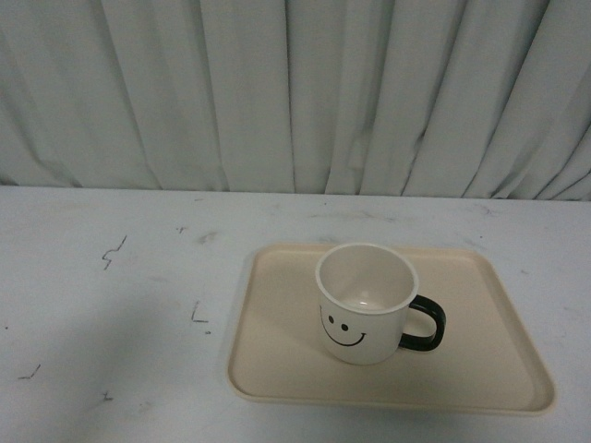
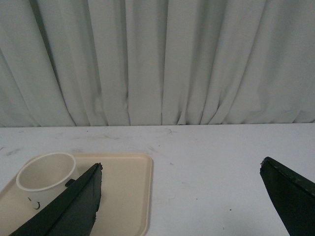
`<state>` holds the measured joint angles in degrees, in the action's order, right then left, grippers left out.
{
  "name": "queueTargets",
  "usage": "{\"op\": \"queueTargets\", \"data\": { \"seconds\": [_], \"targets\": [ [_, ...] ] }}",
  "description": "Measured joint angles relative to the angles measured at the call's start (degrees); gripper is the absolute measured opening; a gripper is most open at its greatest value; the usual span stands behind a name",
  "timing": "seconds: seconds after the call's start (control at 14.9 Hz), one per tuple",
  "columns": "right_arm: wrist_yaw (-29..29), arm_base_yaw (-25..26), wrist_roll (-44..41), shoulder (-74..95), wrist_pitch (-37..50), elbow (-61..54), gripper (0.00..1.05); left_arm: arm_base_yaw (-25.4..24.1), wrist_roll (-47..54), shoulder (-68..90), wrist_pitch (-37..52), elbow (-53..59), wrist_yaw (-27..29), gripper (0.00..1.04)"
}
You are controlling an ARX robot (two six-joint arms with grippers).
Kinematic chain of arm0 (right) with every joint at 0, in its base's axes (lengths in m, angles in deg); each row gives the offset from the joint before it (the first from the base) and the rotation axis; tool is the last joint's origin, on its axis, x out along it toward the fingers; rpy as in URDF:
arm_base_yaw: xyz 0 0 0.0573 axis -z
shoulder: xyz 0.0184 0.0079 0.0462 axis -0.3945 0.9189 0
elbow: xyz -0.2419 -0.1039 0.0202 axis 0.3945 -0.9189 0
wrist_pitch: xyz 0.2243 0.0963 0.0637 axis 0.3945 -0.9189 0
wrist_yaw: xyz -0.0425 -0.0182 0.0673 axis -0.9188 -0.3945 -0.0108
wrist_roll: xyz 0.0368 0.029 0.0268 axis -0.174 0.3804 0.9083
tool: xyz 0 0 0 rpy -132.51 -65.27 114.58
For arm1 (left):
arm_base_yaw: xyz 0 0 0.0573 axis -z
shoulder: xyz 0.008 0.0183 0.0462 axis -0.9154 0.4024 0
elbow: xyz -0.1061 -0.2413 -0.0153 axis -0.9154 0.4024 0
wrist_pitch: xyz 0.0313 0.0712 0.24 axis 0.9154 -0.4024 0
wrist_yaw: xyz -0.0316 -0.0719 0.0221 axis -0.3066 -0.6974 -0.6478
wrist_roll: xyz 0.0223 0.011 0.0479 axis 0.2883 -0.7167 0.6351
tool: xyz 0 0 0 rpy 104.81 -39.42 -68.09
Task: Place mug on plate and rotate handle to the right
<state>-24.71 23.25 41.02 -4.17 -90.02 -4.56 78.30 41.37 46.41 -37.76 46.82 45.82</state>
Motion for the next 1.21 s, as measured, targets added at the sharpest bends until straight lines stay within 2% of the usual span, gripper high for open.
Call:
{"op": "queueTargets", "data": {
  "seconds": [0.6,0.81,0.87,0.94,1.21],
  "targets": [
    [0.0,0.0,0.0,0.0,0.0,0.0,0.98,-6.08,0.0,-11.85,-6.91,4.66,-6.19,0.02],
    [0.02,0.0,0.0,0.0,0.02,0.0,0.98,-11.37,0.04,-14.97,-9.31,5.44,-11.72,0.02],
    [-0.02,0.0,0.0,0.0,0.02,0.0,0.98,-12.46,0.0,-16.52,-10.54,5.75,-11.37,0.02],
    [0.02,0.0,0.0,0.0,-0.02,0.0,0.98,-12.26,0.04,-17.33,-8.9,6.62,-12.04,0.02],
    [0.0,0.0,-0.02,0.0,0.0,0.0,0.98,-11.91,0.04,-23.04,-13.84,7.56,-12.28,0.02]
  ]
}}
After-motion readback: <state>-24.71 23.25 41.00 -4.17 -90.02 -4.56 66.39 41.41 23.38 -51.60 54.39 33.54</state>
